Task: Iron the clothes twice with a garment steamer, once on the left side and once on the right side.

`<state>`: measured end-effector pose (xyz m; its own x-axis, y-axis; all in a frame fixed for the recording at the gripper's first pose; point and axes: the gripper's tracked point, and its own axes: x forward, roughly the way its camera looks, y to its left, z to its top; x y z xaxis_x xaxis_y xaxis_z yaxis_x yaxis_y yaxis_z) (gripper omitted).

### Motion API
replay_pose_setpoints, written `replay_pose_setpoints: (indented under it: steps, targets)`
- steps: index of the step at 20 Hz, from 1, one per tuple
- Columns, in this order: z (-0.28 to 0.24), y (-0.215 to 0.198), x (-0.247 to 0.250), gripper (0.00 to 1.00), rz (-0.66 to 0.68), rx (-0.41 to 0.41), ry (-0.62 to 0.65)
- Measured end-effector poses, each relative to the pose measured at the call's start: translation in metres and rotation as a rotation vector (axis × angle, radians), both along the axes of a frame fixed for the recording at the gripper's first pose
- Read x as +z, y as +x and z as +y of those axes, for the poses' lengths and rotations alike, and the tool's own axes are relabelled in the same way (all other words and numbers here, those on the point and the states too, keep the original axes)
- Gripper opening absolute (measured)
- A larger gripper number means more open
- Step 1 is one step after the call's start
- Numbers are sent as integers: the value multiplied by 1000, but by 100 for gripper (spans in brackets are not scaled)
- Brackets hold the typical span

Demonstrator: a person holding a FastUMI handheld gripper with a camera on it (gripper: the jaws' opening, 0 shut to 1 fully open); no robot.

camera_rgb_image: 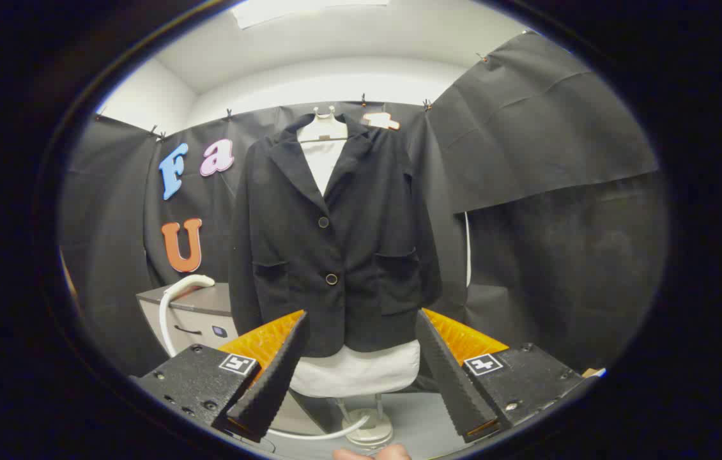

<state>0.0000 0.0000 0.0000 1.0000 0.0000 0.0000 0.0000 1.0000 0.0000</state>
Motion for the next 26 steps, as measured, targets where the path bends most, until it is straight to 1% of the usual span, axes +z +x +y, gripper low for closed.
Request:
replay_pose_setpoints:
  steps: [9, 15, 21, 26]
  targets:
    - [14, -3, 3, 100, -4, 65, -39]
    - [23, -4, -1, 100, 4, 58, -69]
    - [38, -18, -9, 100, 8, 17, -85]
    - [76, -25, -20, 100, 24, 8, -94]
